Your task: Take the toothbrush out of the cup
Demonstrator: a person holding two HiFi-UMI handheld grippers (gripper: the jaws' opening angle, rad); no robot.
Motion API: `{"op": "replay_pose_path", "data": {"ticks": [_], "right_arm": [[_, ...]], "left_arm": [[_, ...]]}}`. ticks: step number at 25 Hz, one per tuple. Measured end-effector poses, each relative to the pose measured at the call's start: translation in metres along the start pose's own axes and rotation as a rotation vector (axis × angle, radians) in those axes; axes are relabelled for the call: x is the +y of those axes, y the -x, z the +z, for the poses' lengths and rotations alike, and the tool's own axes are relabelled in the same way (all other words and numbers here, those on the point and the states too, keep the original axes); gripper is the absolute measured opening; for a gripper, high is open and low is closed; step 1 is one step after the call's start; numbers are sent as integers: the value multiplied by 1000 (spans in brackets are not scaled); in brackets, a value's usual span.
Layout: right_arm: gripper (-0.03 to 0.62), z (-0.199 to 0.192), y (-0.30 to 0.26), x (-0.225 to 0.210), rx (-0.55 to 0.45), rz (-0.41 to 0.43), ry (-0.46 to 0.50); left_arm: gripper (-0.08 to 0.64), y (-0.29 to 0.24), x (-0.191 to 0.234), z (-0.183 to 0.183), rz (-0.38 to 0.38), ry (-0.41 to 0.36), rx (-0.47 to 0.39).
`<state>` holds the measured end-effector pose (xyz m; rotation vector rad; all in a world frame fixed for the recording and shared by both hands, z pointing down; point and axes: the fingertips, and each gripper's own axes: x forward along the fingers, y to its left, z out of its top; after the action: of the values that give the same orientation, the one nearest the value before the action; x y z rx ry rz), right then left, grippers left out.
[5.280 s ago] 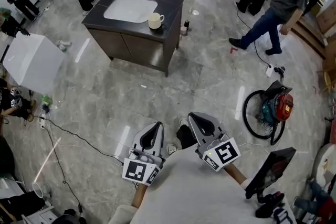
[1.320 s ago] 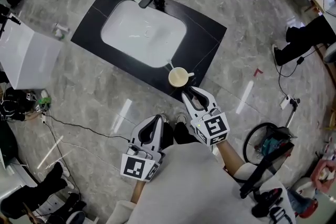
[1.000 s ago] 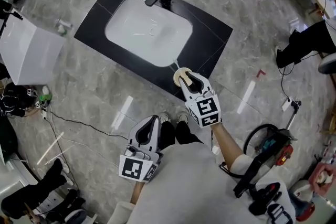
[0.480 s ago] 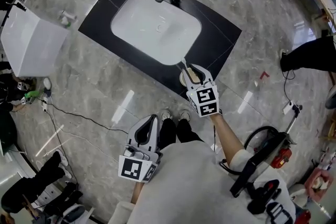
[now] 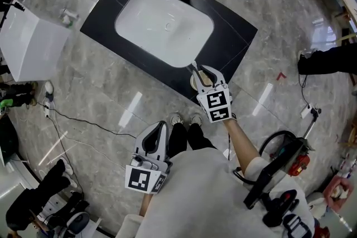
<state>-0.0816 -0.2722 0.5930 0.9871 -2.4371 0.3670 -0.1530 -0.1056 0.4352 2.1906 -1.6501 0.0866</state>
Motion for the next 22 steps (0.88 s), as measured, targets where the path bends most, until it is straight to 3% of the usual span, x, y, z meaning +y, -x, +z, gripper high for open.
{"op": "replay_pose_path", "data": {"ticks": [5, 9, 22], "right_arm": [[86, -1, 0, 1, 11, -6, 28], [35, -3, 1, 0, 10, -34, 76], [26, 5, 6, -3, -26, -26, 34]], "left_arm": [[3, 1, 1, 0, 1, 1, -2], [3, 1, 1, 1, 5, 3, -6], [3, 3, 2, 3, -2, -1, -13]]}}
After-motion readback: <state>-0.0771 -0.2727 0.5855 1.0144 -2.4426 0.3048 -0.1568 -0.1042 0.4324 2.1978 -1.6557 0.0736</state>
